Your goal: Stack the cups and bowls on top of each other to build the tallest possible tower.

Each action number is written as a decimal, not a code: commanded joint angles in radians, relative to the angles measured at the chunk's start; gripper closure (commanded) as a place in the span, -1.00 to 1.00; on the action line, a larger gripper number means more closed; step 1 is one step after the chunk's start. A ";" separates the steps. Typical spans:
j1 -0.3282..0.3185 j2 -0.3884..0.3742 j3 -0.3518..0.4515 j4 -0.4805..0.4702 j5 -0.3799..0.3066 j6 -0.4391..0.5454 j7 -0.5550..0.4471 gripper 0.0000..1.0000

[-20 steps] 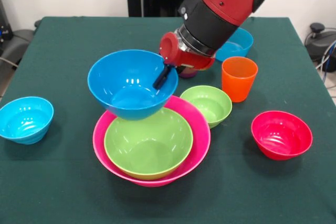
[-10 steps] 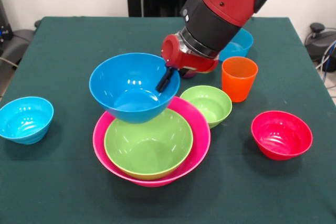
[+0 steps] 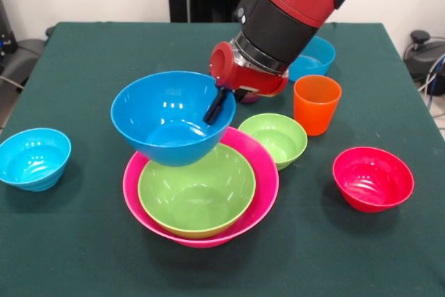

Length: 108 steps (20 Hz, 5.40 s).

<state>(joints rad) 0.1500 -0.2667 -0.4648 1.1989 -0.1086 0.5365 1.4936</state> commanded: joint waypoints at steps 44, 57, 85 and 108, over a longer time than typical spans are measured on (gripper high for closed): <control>0.027 0.037 0.131 0.130 0.009 -0.324 0.363 1.00; 0.067 0.139 0.099 -0.008 0.055 -0.215 0.392 1.00; -0.029 0.117 0.193 0.038 -0.002 -0.327 0.284 1.00; -0.076 0.114 0.238 0.079 -0.026 -0.396 0.288 1.00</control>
<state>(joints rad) 0.1296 -0.1779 -0.4079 1.2352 -0.0699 0.1931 1.7315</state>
